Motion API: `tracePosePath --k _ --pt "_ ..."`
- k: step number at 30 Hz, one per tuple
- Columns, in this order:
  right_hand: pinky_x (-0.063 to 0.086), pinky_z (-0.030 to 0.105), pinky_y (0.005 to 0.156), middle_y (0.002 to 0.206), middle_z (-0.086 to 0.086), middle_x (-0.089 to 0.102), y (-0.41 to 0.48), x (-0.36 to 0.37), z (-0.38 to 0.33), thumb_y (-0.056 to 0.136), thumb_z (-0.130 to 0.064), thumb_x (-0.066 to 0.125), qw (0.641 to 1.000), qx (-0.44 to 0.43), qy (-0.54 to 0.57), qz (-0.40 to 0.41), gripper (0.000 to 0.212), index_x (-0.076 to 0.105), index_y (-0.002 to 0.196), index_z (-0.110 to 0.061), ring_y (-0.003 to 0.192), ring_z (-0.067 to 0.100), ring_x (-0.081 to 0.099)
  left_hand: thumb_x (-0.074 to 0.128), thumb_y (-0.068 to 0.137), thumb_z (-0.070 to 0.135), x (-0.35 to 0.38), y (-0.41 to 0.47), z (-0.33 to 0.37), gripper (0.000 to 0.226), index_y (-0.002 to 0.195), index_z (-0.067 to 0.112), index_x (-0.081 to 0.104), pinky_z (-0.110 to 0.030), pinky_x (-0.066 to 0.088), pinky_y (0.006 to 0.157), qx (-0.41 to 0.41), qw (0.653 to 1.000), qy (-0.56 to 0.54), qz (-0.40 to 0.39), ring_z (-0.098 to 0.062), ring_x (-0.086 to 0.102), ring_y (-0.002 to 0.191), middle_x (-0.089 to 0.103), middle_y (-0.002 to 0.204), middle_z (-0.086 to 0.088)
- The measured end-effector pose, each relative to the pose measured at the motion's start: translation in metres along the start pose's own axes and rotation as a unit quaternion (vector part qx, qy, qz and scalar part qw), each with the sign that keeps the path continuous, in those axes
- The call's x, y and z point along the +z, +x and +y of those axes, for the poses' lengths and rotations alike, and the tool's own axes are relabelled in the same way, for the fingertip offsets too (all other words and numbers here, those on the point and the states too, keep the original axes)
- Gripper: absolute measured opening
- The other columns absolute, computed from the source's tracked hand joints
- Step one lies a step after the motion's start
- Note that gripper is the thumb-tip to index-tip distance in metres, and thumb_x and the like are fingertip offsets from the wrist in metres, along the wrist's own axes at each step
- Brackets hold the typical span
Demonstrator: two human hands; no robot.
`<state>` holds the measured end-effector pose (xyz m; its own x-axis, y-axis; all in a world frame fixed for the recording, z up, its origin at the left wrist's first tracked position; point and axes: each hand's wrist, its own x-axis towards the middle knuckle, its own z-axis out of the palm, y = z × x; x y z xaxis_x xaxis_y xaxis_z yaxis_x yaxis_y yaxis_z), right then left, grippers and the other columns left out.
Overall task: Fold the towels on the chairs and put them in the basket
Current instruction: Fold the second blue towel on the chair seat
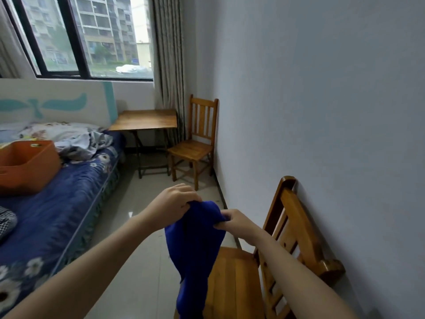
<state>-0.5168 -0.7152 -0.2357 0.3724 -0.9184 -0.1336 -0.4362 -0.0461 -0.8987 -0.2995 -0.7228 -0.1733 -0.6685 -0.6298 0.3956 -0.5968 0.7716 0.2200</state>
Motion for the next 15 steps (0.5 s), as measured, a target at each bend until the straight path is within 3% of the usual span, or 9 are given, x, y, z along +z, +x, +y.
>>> tracePosePath --k 4,7,9,11,15 --pt "0.042 0.033 0.078 0.086 0.013 0.055 0.008 -0.007 -0.020 0.090 -0.013 0.049 0.999 0.012 0.043 0.010 0.012 0.056 0.095 -0.003 0.082 0.026 0.052 0.053 0.086 -0.002 -0.010 -0.017 -0.017 0.035 0.116 0.014 0.063 -0.019 0.035 0.089 -0.040 0.999 -0.020 -0.001 -0.008 0.047 0.101 0.059 0.108 -0.001" --pt "0.045 0.022 0.066 0.076 0.004 0.059 0.015 -0.010 -0.042 0.090 -0.011 0.052 1.000 0.001 0.016 0.025 0.007 0.058 0.086 -0.010 0.070 0.016 0.055 0.052 0.085 0.000 -0.013 -0.022 -0.025 0.055 0.135 0.021 0.045 -0.011 0.034 0.082 -0.115 0.992 -0.048 -0.032 0.000 0.043 0.087 0.048 0.095 0.015" --pt "0.047 0.017 0.061 0.073 -0.001 0.062 0.019 -0.011 -0.059 0.089 -0.010 0.055 0.999 -0.019 0.012 0.038 0.010 0.060 0.082 -0.016 0.066 0.010 0.058 0.053 0.084 0.000 -0.015 -0.023 -0.029 0.062 0.139 0.022 0.037 -0.009 0.040 0.071 -0.164 0.978 -0.108 -0.066 -0.001 0.049 0.077 0.049 0.084 0.014" --pt "0.048 0.018 0.064 0.078 0.000 0.064 0.021 -0.012 -0.075 0.088 -0.007 0.056 0.998 -0.038 0.008 0.044 0.011 0.062 0.085 -0.017 0.070 0.008 0.061 0.054 0.083 0.000 -0.019 -0.023 -0.033 0.058 0.135 0.020 0.041 -0.011 0.043 0.068 -0.190 0.962 -0.157 -0.118 -0.003 0.054 0.077 0.055 0.086 0.009" --pt "0.050 0.019 0.067 0.081 0.000 0.066 0.022 -0.008 -0.103 0.088 0.000 0.054 0.997 -0.067 0.016 0.045 0.019 0.063 0.088 -0.016 0.073 0.009 0.062 0.054 0.082 -0.001 -0.027 -0.020 -0.043 0.031 0.110 0.010 0.061 -0.017 0.048 0.073 -0.197 0.940 -0.213 -0.180 -0.016 0.060 0.089 0.063 0.099 -0.005"
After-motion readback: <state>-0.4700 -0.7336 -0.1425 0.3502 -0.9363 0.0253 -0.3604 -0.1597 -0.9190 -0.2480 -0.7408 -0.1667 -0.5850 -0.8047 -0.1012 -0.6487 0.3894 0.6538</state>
